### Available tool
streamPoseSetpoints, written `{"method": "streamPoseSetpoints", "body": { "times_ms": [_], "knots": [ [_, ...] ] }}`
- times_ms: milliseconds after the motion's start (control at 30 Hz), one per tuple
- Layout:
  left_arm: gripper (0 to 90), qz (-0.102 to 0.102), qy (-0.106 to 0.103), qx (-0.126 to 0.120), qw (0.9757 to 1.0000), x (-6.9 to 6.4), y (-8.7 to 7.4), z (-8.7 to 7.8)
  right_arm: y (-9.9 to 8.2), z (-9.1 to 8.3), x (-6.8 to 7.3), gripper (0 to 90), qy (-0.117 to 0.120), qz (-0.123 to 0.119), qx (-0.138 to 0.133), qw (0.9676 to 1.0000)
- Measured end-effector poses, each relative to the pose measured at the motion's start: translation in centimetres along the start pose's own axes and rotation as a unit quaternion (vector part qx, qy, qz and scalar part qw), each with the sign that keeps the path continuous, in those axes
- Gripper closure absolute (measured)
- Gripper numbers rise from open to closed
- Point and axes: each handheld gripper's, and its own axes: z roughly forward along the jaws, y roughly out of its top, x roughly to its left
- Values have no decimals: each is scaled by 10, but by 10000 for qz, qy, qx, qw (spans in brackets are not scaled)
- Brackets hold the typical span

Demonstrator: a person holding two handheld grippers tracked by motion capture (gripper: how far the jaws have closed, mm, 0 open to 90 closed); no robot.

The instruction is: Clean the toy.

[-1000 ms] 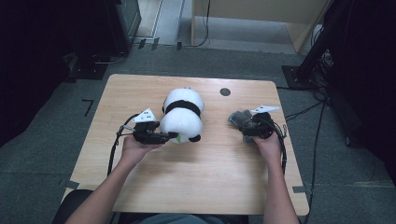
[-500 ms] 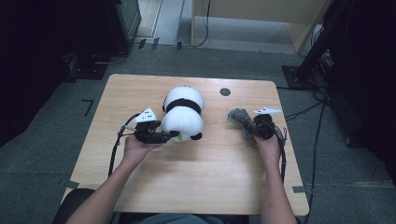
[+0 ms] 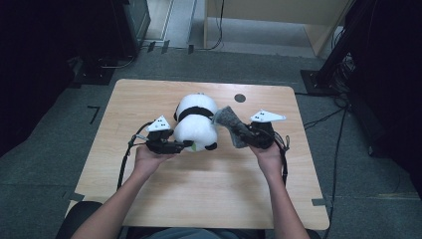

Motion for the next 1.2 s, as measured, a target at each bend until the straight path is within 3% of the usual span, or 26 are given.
{"method": "streamPoseSetpoints", "body": {
  "times_ms": [267,500,633,767,933,1100,1200],
  "knots": [
    [389,59,46,18,10000,-6,0,5,11,13,33,739,705,-87,-47,9975],
    [394,-16,197,-176,9997,-5,0,-2,13,19,62,742,868,-395,-149,9953],
    [395,-268,214,-201,9992,-2,0,-3,9,25,72,748,1091,-506,-92,9927],
    [402,-542,128,-255,9981,3,1,-5,4,35,81,751,1236,-704,148,9897],
    [409,-628,39,-421,9971,3,4,-10,-9,53,89,754,1184,-1104,564,9852],
    [411,-665,69,-373,9971,6,4,-11,-19,65,85,758,1198,-1115,649,9844],
    [411,-686,18,-473,9965,7,5,-13,-25,72,79,758,1088,-1130,901,9835]
  ]
}}
